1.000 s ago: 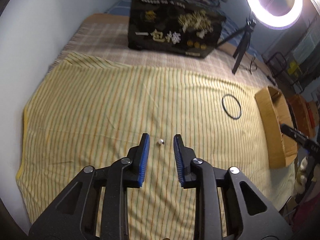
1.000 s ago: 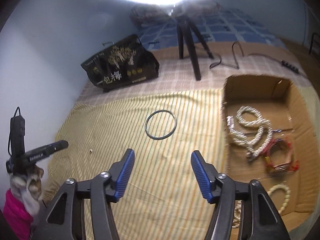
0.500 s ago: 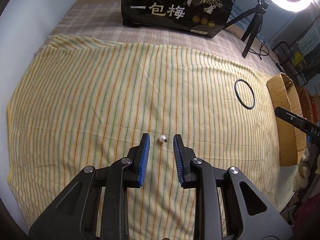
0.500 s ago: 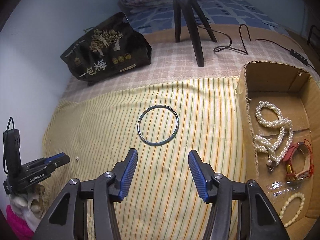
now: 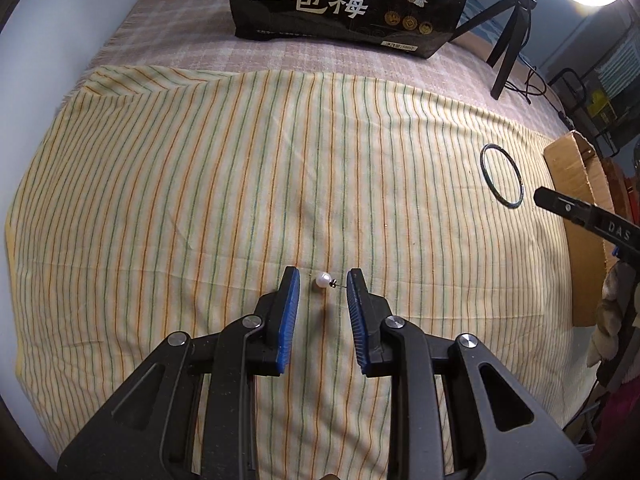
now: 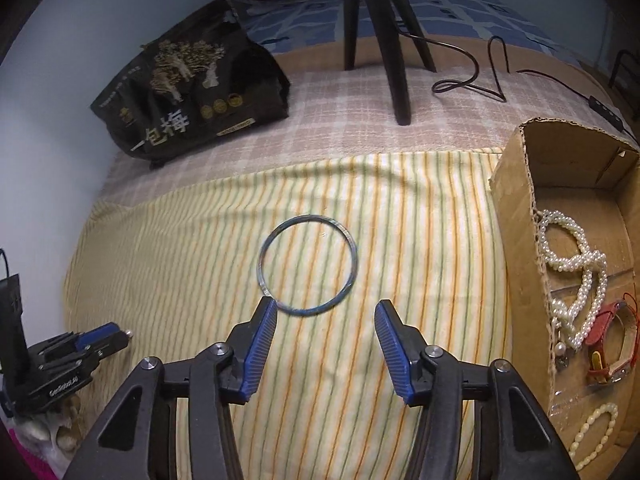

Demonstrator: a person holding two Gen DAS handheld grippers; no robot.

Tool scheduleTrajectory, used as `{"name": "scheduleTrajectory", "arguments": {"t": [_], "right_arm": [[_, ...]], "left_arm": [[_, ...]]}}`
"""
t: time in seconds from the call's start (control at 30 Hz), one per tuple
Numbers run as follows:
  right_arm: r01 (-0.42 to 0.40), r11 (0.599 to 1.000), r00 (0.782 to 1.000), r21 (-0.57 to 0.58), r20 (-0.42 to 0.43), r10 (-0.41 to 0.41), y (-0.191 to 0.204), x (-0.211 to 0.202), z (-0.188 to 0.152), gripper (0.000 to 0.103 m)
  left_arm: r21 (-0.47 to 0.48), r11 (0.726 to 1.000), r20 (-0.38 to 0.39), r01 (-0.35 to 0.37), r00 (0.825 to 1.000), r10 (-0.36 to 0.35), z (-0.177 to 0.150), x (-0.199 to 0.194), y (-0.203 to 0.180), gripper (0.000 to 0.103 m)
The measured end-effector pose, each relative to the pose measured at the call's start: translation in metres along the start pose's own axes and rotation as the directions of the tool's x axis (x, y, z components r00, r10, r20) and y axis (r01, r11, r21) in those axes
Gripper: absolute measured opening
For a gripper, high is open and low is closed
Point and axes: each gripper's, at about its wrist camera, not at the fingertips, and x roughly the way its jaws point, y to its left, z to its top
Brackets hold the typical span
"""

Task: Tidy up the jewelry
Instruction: 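Close the left tool on the pearl earring while the right tool grasps the dark bangle rim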

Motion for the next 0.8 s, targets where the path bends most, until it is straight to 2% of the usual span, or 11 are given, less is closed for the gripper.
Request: {"name": "scheduleTrajectory", "arguments": {"t": [0.27,0.37,0.63,0.8], "right_arm": [[0.009,0.999,1.000,0.041,-0.019,-0.008,-0.007,0.015,0.008,0.046],[0.012,0.999,1.000,0.047,-0.022,-0.011,-0.007,0.020,0.010,0.045],[0.013,0.997,1.000,0.074,-0.014,-0.012,-0.008,0.026,0.017,0.042],[0.059,0.998,0.998,0.024,-0.008,-0.059,0.002,0.031,0.020,0.036]], "left_arm": [[0.048,0.998,-0.014,-0.035,0.999,0.036,-0.001,0.012,-0.009,0.024],[0.051,0.998,-0.012,-0.041,0.999,0.042,-0.001,0.013,-0.010,0.016],[0.044,0.999,-0.007,-0.033,0.999,0.033,0.000,0.014,-0.010,0.015],[0.033,0.999,-0.006,-0.022,1.000,0.022,0.001,0.014,-0.009,0.015]]}}
